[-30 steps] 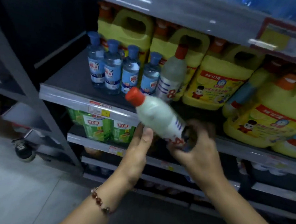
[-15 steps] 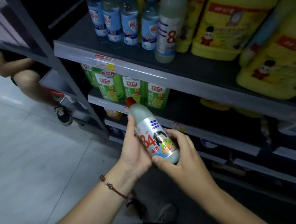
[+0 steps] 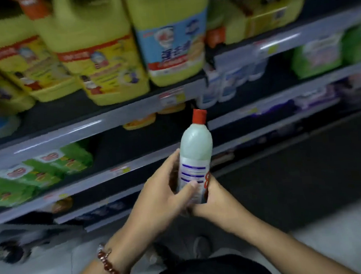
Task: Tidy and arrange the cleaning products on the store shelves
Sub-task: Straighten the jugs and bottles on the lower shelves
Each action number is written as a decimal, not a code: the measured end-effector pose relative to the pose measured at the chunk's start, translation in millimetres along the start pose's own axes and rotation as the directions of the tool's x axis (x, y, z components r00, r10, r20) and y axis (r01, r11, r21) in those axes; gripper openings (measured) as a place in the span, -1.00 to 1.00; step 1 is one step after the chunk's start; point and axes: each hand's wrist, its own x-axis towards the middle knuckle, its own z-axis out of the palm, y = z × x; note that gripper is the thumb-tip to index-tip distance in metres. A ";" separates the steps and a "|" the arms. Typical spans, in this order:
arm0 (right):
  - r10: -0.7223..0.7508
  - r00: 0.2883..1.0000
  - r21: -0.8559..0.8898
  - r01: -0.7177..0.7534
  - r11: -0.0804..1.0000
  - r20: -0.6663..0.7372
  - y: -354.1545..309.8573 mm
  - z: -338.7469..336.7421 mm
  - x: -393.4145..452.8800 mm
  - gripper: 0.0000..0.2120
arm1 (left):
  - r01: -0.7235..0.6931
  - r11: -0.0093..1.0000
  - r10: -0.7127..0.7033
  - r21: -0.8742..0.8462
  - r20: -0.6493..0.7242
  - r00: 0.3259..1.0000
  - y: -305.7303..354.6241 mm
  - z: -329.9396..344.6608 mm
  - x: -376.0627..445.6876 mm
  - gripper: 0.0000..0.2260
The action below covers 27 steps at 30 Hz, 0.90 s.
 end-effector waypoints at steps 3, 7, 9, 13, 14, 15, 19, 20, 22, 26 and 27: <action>0.021 0.998 0.147 -0.011 0.989 -0.067 16.4 -36.5 -18.2 -0.41 | -0.092 0.981 0.073 0.170 0.119 0.990 25.8 25.8 19.5 -0.26; 0.103 0.981 0.253 -0.060 0.966 -0.162 32.3 -69.7 -37.4 -0.34 | -0.185 0.961 0.128 0.205 0.263 0.956 50.1 56.5 39.1 -0.29; 0.129 0.967 0.251 -0.071 0.965 -0.222 33.9 -83.8 -44.6 -0.33 | -0.225 0.957 0.165 0.182 0.298 0.940 59.9 69.0 50.4 -0.32; 0.146 0.896 0.176 -0.078 0.981 -0.419 29.9 -108.5 -52.6 -0.32 | -0.288 0.950 0.221 0.117 0.399 0.890 78.6 92.3 76.3 -0.33; 0.143 0.862 0.139 -0.085 0.987 -0.487 26.5 -116.1 -54.4 -0.34 | -0.304 0.948 0.239 0.096 0.416 0.877 83.2 98.2 83.6 -0.33; 0.136 0.827 0.105 -0.094 0.990 -0.546 21.5 -124.8 -55.9 -0.37 | -0.317 0.945 0.255 0.078 0.430 0.866 87.7 104.2 91.6 -0.32; 0.083 0.768 -0.014 -0.119 0.993 -0.636 4.5 -167.0 -51.3 -0.34 | -0.345 0.939 0.304 -0.008 0.492 0.816 106.7 126.7 128.8 -0.28; 0.073 0.760 -0.045 -0.133 0.990 -0.646 0.5 -178.4 -48.4 -0.34 | -0.345 0.938 0.315 -0.033 0.497 0.808 111.9 132.1 139.8 -0.30; 0.066 0.748 -0.086 -0.162 0.983 -0.661 -6.4 -201.2 -40.5 -0.38 | -0.340 0.936 0.337 -0.087 0.496 0.801 121.5 143.0 164.1 -0.36; 0.053 0.720 -0.141 -0.207 0.968 -0.691 -24.7 -248.8 -25.1 -0.41 | -0.252 0.946 0.323 -0.205 0.514 0.794 144.6 166.7 216.4 -0.53; 0.050 0.712 -0.148 -0.213 0.966 -0.700 -28.8 -260.5 -22.0 -0.41 | -0.221 0.948 0.311 -0.228 0.525 0.792 150.1 173.9 227.6 -0.56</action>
